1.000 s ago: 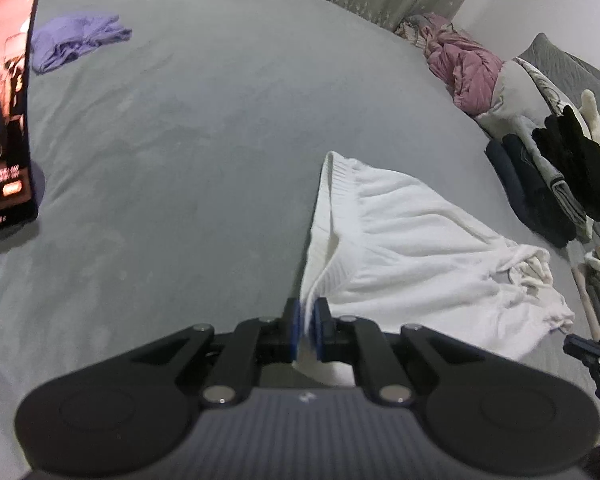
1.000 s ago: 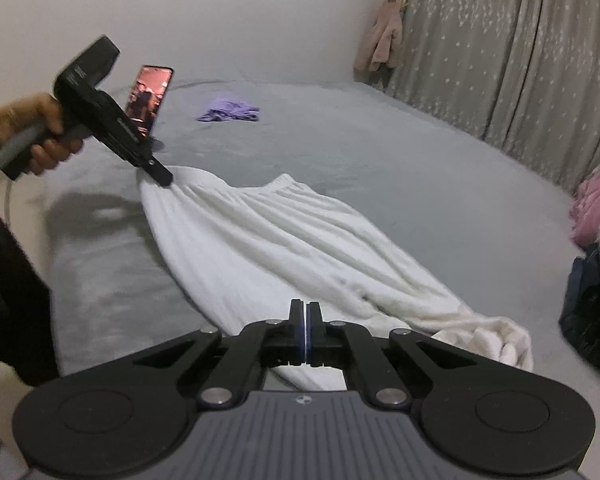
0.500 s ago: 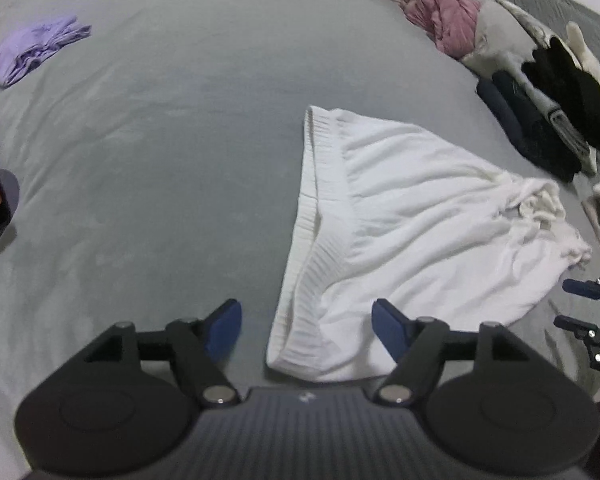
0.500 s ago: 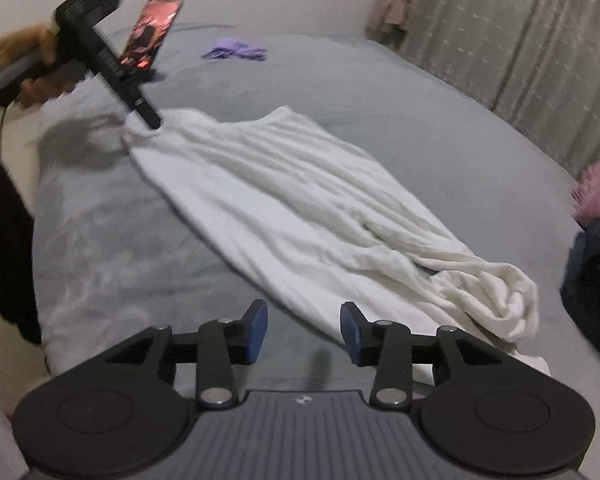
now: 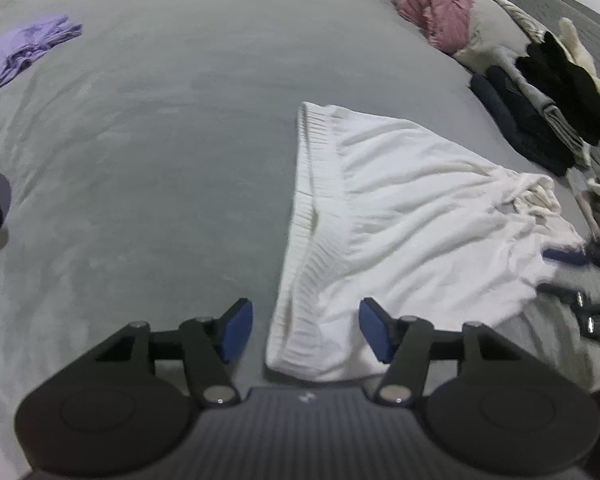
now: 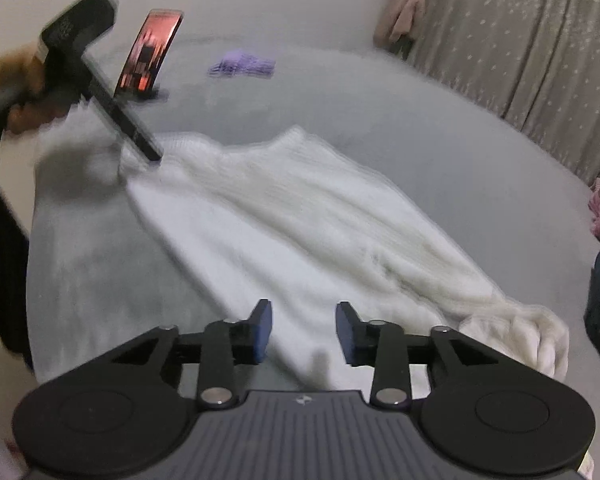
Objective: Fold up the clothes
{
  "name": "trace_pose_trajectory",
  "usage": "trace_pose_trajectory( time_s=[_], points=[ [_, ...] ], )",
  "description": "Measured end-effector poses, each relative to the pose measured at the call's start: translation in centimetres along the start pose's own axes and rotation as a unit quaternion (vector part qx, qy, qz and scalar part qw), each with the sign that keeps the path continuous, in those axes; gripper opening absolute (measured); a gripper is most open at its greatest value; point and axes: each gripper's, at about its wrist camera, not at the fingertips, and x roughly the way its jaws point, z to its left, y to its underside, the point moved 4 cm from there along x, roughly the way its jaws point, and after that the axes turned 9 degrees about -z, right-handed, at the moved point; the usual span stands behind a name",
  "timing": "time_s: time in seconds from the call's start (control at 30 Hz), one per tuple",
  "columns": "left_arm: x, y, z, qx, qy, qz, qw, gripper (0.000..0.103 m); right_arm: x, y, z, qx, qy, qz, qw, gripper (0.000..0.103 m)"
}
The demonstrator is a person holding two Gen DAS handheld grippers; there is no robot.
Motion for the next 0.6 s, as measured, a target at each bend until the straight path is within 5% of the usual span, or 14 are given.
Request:
trace_pose_trajectory(
  time_s=[0.3,0.5,0.6],
  points=[
    [-1.0,1.6,-0.6,0.055,0.022,-0.002,0.9982,0.034,10.8,-6.8,-0.1,-0.072,-0.046,-0.006,0.996,0.041],
    [-1.4,2.2,-0.8,0.072,0.031,-0.004,0.9969,0.026,19.9,-8.5,-0.3,-0.121,-0.063,0.055,0.989,0.041],
    [-1.4,2.4,-0.9,0.08,0.03,-0.003,0.9963,0.023,22.6,-8.8,-0.8,-0.128,-0.078,0.067,0.986,0.053]
  ],
)
